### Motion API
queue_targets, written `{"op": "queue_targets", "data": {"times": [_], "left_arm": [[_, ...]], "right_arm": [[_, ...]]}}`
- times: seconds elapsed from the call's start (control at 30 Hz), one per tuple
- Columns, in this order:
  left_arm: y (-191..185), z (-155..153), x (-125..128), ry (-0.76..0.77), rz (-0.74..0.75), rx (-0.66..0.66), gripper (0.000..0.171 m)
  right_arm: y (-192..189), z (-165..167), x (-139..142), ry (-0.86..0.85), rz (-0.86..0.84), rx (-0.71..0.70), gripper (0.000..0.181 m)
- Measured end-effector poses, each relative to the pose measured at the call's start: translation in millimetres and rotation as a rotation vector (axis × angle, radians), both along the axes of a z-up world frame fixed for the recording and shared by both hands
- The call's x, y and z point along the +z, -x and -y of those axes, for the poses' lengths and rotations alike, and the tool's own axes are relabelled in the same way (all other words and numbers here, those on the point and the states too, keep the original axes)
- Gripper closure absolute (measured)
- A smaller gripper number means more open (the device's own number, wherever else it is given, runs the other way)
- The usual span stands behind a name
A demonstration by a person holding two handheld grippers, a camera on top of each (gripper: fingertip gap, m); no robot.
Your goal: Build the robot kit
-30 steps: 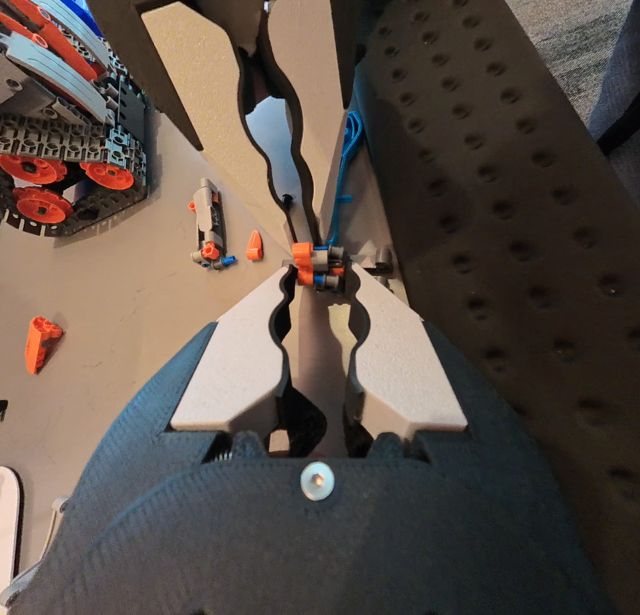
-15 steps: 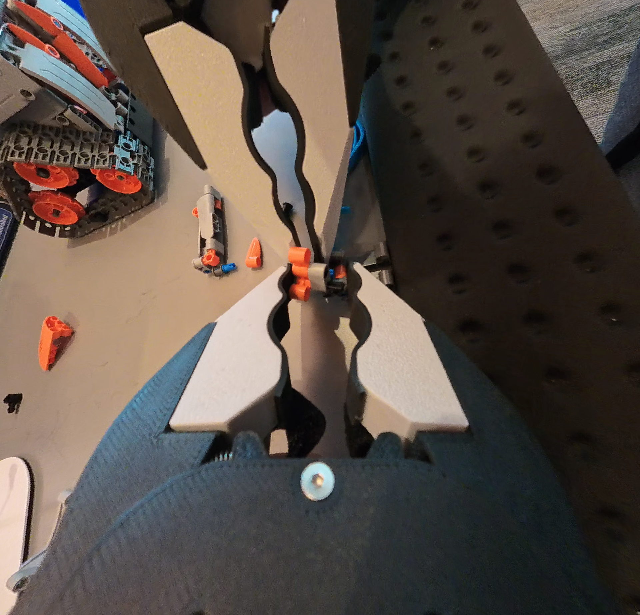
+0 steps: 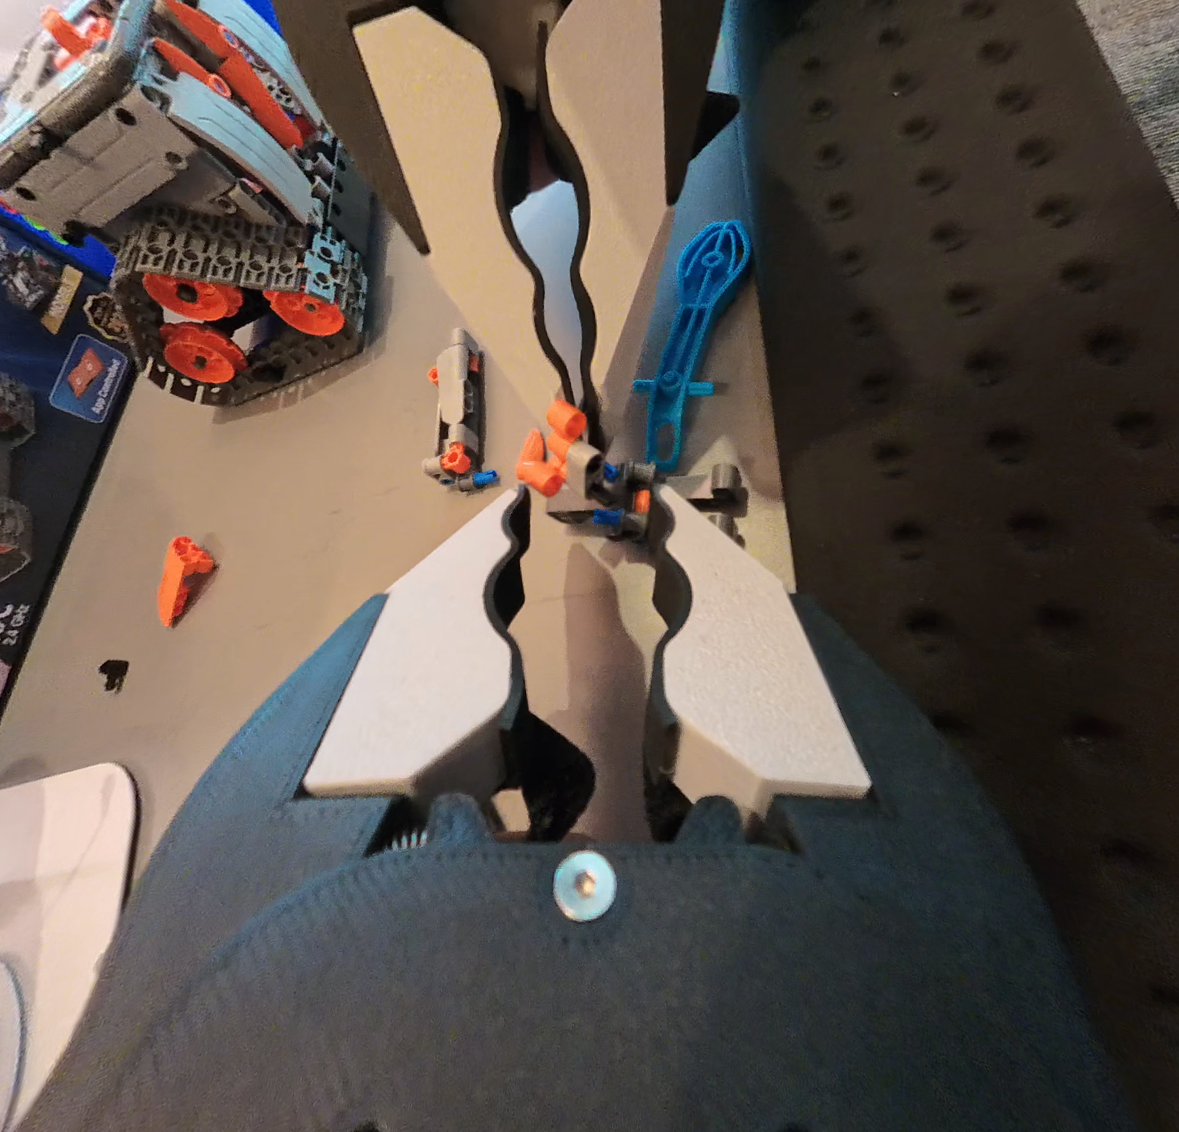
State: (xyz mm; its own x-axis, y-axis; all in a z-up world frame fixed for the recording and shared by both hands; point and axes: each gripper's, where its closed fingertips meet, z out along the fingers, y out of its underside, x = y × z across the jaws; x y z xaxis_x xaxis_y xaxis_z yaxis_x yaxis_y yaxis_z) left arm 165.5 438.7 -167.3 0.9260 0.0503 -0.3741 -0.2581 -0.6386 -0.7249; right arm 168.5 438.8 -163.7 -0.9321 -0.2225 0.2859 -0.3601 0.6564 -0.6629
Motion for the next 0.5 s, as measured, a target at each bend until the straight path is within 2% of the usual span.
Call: {"op": "queue_targets", "data": {"times": [0.2,0.4,0.5], "left_arm": [[2.7,7.6,0.3,0.018,0.008,0.042,0.141],[-0.8,10.6,-8.5,0.059,0.035,0.017,0.161],[5.3,20.2,-6.9,0.073,0.058,0.049,0.15]], "right_arm": [[-0.7,-3.0,-2.0,-0.006,0.015,0.013,0.181],[-0.7,-3.8,0.1,0.006,0.024,0.013,0.181],[5.5,-5.7,2.7,0.019,0.017,-0.015,0.181]]}}
